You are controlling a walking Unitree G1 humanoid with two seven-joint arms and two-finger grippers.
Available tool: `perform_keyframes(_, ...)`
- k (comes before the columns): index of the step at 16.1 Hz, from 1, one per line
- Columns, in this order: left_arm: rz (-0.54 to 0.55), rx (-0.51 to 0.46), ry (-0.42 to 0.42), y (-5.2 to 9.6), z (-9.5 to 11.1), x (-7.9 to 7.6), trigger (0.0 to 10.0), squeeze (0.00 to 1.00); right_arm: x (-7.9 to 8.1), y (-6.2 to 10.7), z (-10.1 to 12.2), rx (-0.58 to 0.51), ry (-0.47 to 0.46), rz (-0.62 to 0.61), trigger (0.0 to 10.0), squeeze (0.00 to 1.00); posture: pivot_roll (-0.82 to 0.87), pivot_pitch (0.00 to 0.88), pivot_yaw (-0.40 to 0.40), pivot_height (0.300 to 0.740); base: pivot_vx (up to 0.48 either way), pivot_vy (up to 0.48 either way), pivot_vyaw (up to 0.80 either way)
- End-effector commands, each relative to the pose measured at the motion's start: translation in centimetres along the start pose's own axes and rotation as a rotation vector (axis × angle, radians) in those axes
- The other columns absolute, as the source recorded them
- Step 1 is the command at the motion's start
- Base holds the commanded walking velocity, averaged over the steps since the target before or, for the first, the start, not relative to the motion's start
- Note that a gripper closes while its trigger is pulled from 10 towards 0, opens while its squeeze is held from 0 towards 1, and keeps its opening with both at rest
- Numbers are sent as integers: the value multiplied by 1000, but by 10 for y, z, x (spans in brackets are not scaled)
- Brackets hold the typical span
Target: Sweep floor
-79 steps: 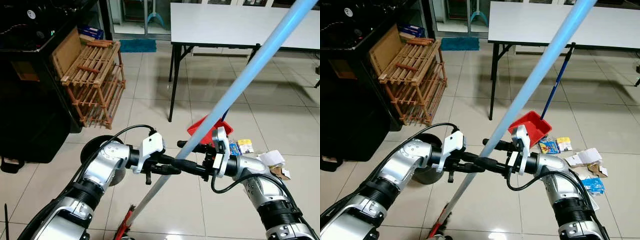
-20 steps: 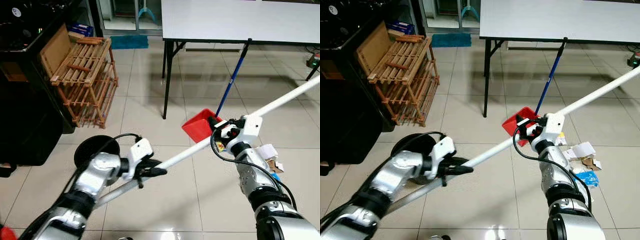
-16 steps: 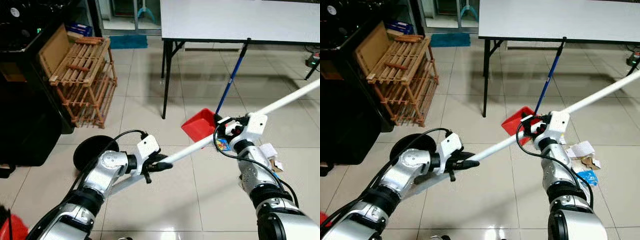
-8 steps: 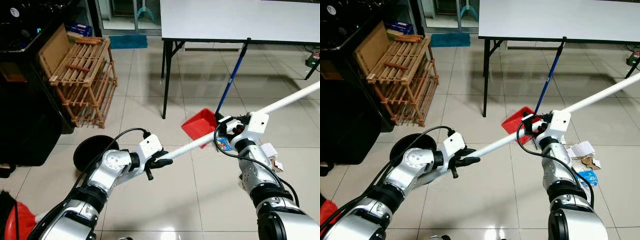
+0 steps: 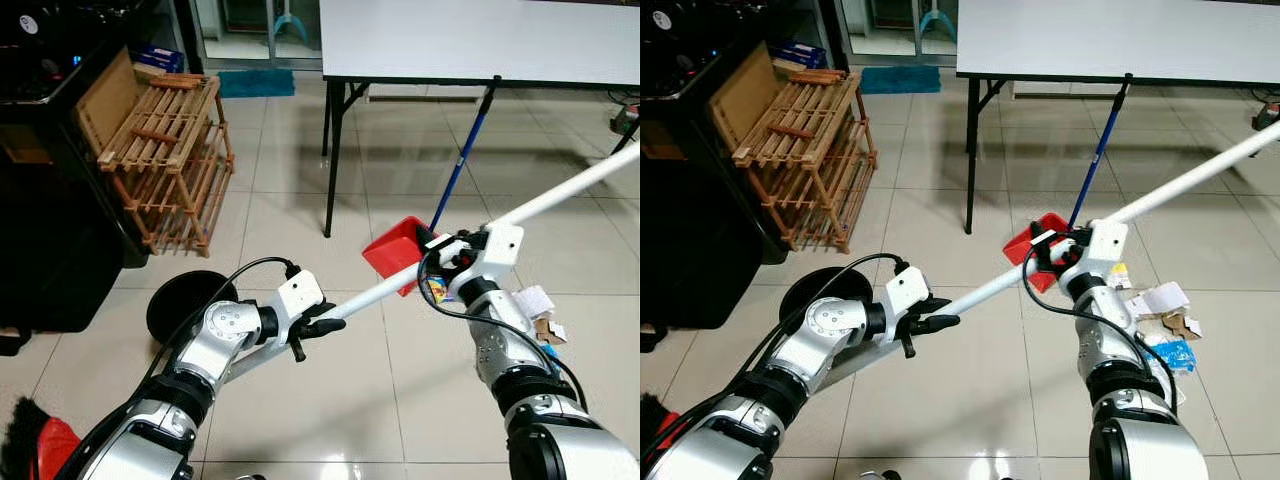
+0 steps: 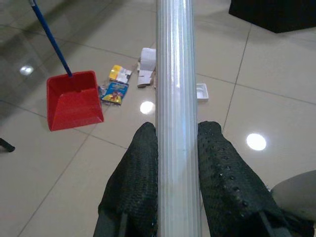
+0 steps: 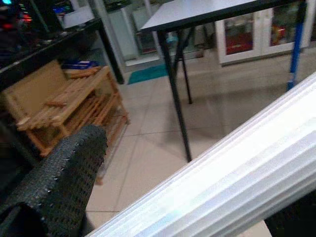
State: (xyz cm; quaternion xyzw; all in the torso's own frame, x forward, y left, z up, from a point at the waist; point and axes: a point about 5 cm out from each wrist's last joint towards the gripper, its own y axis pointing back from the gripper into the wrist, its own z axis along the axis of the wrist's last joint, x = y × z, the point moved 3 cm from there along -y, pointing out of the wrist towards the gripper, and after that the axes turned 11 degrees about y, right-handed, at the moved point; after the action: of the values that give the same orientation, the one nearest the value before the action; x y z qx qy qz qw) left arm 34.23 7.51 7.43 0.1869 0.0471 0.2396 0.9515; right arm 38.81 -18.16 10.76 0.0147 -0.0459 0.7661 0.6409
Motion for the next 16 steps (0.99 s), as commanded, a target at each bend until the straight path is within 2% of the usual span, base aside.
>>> perform_keyframes(1, 28, -117, -22, 4, 25, 8, 10000, 0, -3, 8, -16, 67, -29, -9, 10000, 1000, 16, 139, -11, 740, 0, 0, 0)
perform_keyframes(5, 58, -150, -4, 6, 30, 13, 10000, 0, 1, 7, -17, 69, -62, 23, 10000, 1000, 14, 142, -14, 740, 0, 0, 0)
perform_keyframes(9, 48, -161, 8, 5, 32, 12, 10000, 0, 4, 7, -17, 69, -76, 40, 10000, 1000, 15, 145, -15, 740, 0, 0, 0)
perform_keyframes(16, 57, -171, 11, 6, 33, 14, 10000, 0, 2, 7, -17, 72, -97, 31, 10000, 1000, 14, 152, -14, 740, 0, 0, 0)
